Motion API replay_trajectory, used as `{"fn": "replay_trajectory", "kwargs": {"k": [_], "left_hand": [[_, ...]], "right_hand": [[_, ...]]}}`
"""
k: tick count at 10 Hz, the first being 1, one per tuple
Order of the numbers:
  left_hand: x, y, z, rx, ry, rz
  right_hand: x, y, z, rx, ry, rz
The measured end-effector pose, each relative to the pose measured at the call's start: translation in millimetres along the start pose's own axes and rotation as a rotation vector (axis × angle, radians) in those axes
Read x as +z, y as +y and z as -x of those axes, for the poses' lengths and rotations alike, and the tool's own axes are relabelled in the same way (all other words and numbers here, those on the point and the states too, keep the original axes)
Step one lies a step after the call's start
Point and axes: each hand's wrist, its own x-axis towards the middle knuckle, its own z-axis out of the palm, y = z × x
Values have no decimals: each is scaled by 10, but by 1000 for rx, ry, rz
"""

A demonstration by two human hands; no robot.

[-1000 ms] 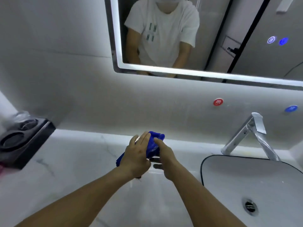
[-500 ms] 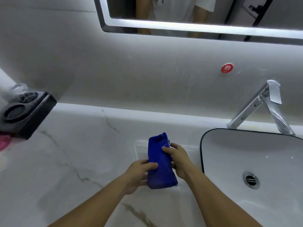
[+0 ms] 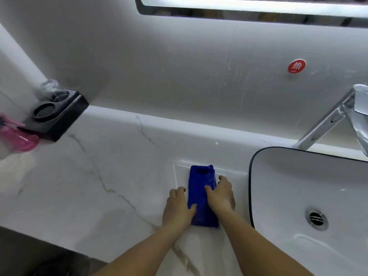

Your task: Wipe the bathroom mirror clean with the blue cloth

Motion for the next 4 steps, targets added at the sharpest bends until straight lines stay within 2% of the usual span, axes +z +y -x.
{"fn": "replay_trajectory", "kwargs": {"k": [1, 2, 3, 4], "left_hand": [[-64, -6, 14, 235, -33, -333], [-214, 66, 19, 271, -305, -493], [-545, 148, 18, 272, -313, -574], [-954, 283, 46, 320, -194, -534]], "right_hand": [[-6, 36, 117, -210, 24, 254], [-109, 46, 299, -231, -276, 425], [-354, -64, 452, -179, -356, 577], [-587, -299, 682, -208, -302, 507]]}}
